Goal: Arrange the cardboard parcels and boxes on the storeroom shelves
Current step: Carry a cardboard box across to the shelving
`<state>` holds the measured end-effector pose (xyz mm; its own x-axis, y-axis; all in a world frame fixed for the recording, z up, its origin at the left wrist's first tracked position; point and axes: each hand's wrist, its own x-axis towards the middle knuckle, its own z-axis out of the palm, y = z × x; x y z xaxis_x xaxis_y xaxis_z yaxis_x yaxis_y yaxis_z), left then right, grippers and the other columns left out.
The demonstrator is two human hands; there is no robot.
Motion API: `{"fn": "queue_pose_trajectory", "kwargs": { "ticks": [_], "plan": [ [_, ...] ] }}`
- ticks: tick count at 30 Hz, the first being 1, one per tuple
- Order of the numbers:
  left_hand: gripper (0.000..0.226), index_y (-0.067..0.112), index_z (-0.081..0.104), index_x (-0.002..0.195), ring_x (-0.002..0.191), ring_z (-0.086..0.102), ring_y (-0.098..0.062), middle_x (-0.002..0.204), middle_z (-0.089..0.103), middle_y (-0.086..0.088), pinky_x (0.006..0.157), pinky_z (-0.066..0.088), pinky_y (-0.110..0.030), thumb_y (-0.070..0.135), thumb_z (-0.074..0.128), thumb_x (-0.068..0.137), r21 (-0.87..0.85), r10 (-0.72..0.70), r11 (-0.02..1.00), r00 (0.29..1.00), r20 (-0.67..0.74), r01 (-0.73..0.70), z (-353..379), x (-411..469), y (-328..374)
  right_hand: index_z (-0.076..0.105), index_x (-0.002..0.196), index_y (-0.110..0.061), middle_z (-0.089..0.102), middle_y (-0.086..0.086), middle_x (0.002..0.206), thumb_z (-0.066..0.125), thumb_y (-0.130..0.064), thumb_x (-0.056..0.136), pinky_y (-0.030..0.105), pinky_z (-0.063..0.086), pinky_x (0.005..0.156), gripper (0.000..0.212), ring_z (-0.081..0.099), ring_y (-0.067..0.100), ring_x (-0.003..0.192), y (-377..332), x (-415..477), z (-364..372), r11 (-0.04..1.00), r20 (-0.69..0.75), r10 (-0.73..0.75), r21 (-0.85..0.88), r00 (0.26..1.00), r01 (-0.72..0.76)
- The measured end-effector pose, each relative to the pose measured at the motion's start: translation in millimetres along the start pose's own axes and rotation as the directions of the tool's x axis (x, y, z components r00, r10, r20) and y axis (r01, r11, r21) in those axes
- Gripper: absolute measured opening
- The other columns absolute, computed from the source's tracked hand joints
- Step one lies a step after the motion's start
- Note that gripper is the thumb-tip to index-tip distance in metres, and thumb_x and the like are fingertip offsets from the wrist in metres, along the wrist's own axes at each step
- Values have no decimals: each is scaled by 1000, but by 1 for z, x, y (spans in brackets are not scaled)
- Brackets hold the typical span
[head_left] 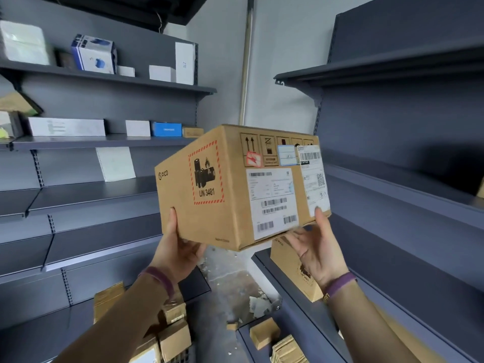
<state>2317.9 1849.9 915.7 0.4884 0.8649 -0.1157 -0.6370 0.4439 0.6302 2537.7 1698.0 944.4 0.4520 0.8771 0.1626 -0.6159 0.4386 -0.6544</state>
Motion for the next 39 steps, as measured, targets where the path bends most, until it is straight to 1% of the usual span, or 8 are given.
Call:
{"fn": "queue_pose_trajectory", "kwargs": {
  "ticks": [4,8,12,18,22,28,34,39],
  "plan": [
    [51,27,62,134,113,65,-21,128,69,-6,114,40,-48,59,50,96,164,12,986,994,107,-30,3,2,-1,51,138,-12,63,19,132,60,-26,88,45,58,88,53,61,38,121,8,-3,-9,997,-23,-69,-46,997,68],
    [50,34,46,142,114,61,-16,146,52,3,85,59,-40,47,61,96,323,120,934,985,123,-154,17,-4,3,43,140,-6,63,20,130,64,-20,86,39,63,75,59,66,38,111,15,-1,-13,988,-115,-148,-71,982,140],
    [74,45,48,142,133,51,-23,144,56,4,76,60,-43,77,64,77,452,131,853,946,297,-260,30,-14,12,46,122,-15,73,13,113,70,-14,78,43,59,81,49,71,32,104,24,-2,-15,978,-166,-193,-110,967,176],
    [67,41,44,145,115,67,-18,127,69,8,98,54,-50,25,72,86,537,267,734,904,334,-416,45,-12,1,44,113,-18,72,14,116,75,-11,75,37,60,85,50,71,28,106,28,-7,-28,974,-151,-158,-184,976,130],
    [56,35,53,142,117,67,-25,129,69,2,99,52,-55,15,67,92,523,223,760,910,349,-386,41,-8,7,40,111,-20,72,1,116,94,-46,55,48,54,97,82,67,23,112,21,-9,-33,865,-145,-138,-500,980,48],
    [53,40,52,141,111,70,-24,125,71,3,81,61,-42,16,63,96,514,159,794,927,340,-325,31,-5,12,46,120,-15,69,-5,112,78,-75,59,44,45,107,92,64,17,113,9,-11,-12,760,-178,-244,-646,953,74],
    [55,38,51,143,111,70,-24,125,71,3,88,58,-47,13,63,95,546,107,783,930,352,-297,15,5,34,56,136,-29,72,0,120,19,-66,98,46,43,108,65,68,19,111,9,-4,15,735,-179,-148,-678,973,-13],
    [55,34,55,140,112,69,-26,125,71,1,90,57,-53,8,65,92,552,70,785,926,371,-281,-2,17,53,62,127,-15,73,10,114,32,-60,101,54,52,97,60,70,31,106,24,20,41,810,-413,-193,-579,890,-93]
  ]
}}
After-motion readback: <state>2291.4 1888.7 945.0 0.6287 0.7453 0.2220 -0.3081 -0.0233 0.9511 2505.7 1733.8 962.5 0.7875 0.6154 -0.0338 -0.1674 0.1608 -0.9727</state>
